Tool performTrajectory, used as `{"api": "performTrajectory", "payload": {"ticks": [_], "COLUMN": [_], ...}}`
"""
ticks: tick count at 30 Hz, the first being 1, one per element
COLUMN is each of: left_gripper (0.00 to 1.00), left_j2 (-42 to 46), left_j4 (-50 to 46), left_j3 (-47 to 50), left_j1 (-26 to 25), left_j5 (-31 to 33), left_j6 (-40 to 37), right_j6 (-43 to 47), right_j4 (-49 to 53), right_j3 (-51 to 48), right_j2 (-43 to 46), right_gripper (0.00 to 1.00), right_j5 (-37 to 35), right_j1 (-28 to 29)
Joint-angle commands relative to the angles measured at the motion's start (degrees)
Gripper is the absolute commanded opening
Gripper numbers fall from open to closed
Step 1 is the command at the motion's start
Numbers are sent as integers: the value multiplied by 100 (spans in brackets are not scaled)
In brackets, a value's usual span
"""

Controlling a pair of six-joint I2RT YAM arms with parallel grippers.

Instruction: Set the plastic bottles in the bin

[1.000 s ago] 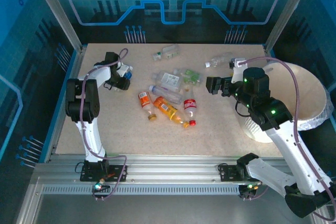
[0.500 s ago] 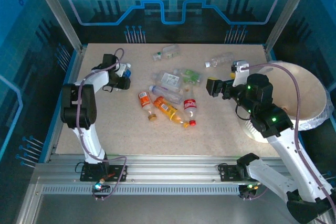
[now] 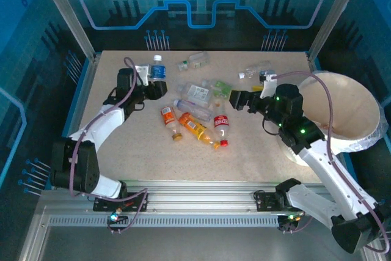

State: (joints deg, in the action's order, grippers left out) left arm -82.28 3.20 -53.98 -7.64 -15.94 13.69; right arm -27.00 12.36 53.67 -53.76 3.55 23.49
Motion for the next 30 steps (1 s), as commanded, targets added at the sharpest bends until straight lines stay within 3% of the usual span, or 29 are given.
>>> {"api": "performTrajectory", "payload": {"ticks": [1,6,9,12,15,19,25,30], "left_gripper": [37,37,37,38,39,39,39,39], "left_j2": [343,679,748,643,540,540,395,259], "left_j4": [773,1015,1558,2522,2892,2976,2990,3069], "left_j3": [269,351,528,803,843,825,611,473], "left_j1": [-350,-1047,-1314,-1456,-1528,-1750,-2023,-2285], "left_j5": [-609,-973,-1210,-1531,-1798,-1840,-2162,-2454], "left_j6": [848,1105,1487,2197,2543,2337,2044,1765], "right_j6": [-175,-254,-271,-294,-496,-865,-1097,-1780], "right_j4": [-258,-196,-124,-136,-393,-1162,-1541,-2391], "right_j3": [181,449,633,749,739,557,633,520], "right_j2": [-205,-671,-980,-1234,-1360,-1474,-1896,-2116], "right_gripper": [100,95,98,100,100,100,100,100], "right_j5": [368,998,1297,1401,1504,2028,2468,2200], "right_j1": [99,147,219,312,384,417,516,569]}}
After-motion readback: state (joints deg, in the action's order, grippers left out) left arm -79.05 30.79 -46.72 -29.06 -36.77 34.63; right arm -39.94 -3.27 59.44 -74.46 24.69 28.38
